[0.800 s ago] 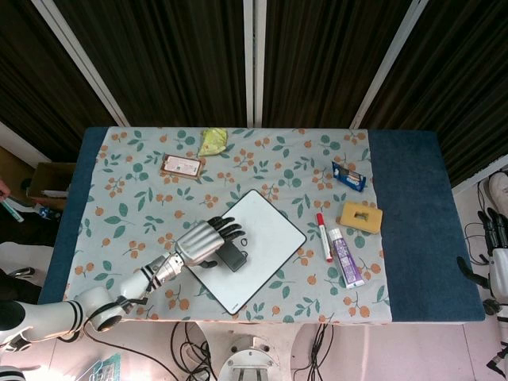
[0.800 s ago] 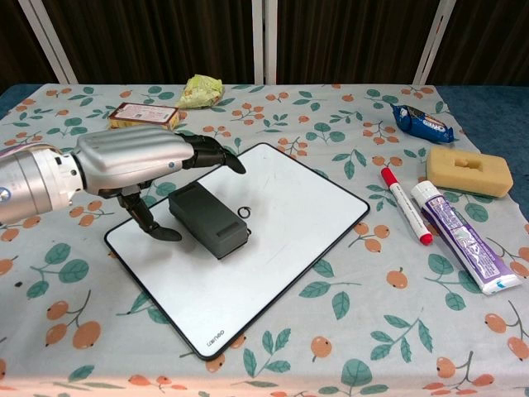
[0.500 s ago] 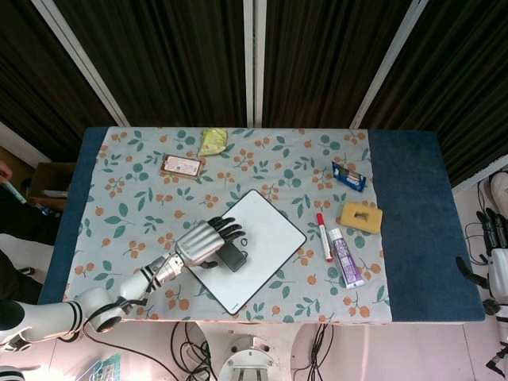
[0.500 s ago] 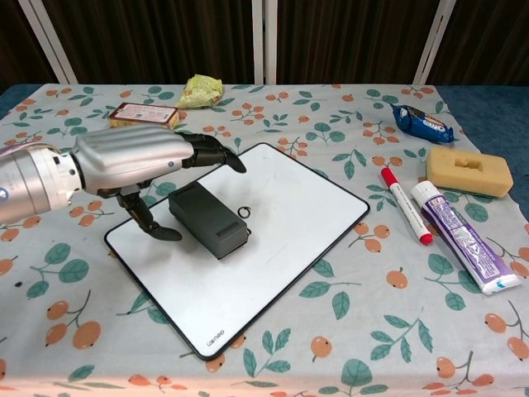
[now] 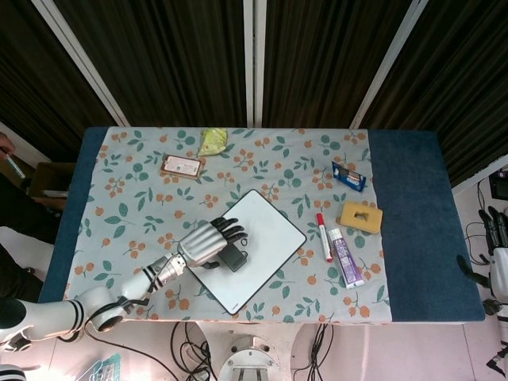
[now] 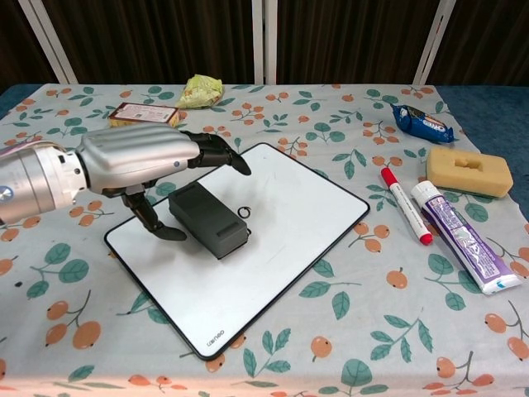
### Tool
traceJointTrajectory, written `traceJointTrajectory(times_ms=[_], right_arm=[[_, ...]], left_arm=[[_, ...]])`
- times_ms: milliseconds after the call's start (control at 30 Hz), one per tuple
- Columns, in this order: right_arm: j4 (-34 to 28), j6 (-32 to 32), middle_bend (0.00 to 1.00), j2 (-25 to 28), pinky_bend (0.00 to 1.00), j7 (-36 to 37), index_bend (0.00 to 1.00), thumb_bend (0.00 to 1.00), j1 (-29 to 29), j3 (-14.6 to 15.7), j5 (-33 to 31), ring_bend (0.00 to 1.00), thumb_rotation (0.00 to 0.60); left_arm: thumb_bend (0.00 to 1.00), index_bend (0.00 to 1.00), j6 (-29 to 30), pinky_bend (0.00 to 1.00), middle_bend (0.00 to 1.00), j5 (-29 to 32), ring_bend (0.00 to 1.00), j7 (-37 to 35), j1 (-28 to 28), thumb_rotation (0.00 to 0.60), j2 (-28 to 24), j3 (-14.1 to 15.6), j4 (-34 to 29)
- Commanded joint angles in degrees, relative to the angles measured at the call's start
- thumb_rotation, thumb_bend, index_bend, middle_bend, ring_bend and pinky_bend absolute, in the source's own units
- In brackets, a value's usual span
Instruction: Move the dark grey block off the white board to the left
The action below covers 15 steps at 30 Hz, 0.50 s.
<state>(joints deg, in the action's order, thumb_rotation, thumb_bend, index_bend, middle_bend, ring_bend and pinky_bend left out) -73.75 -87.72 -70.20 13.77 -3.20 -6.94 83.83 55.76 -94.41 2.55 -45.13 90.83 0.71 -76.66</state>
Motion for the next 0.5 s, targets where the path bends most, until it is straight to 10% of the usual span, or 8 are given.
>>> traceJointTrajectory(times_ms=[33, 500], right_arm=[[0.2, 0.0, 0.0, -0.1, 0.0, 0.2, 0.0, 0.18, 0.1, 0.0, -0.1, 0.0, 0.6], [1.5, 0.6, 0.0, -0.9, 0.0, 0.6, 0.0, 0.18, 0.1, -0.1, -0.9, 0.0, 0.6]], left_arm=[[0.16, 0.19, -0.5, 0.2, 0.16, 0.1, 0.09, 0.2, -0.3, 0.6, 0.2, 0.1, 0.1], [0.24, 0.27, -0.9, 0.21, 0.25, 0.2, 0.14, 0.1, -0.7, 0.6, 1.5, 0.8, 1.4]])
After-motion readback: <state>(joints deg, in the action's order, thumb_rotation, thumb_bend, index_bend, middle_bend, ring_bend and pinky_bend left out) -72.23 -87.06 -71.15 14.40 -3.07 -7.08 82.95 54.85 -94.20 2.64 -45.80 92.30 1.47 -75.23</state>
